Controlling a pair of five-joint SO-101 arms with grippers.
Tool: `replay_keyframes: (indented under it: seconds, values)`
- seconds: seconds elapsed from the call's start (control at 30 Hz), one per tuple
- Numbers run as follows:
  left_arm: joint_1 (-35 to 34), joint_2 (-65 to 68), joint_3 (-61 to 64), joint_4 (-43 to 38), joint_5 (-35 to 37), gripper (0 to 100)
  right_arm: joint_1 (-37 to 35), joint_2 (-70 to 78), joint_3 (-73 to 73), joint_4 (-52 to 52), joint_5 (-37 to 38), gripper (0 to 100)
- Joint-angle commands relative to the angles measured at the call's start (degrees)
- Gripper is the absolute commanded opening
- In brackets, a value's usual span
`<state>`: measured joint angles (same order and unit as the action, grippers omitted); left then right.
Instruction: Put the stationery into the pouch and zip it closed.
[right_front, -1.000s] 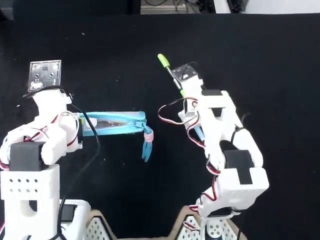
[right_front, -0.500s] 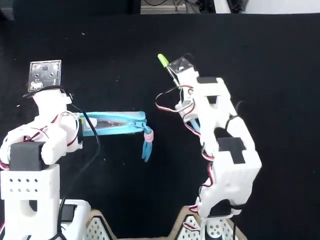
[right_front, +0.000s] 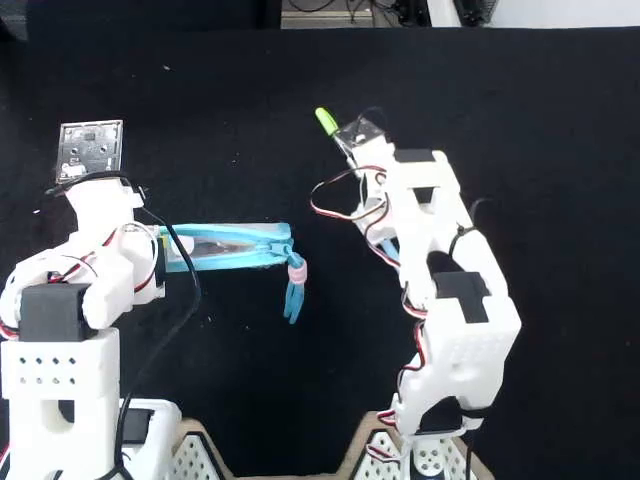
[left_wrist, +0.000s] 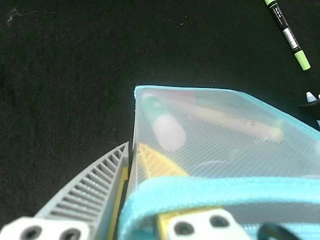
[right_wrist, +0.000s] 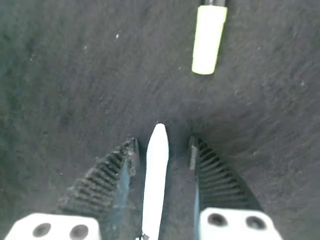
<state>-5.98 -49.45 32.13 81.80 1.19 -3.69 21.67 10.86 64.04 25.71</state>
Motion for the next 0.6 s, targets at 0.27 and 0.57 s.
replay_keyframes:
  seconds: [0.27,0.57]
  values:
    - [-0.7,0.5,2.3,-0.3,0.4,3,0.8,-3.0,4.4,-6.0,3.2,1.5]
    - [-0.7,0.5,2.4,-0.3,0.4,3,2.5,-14.9,4.5,-2.3,1.4,1.0]
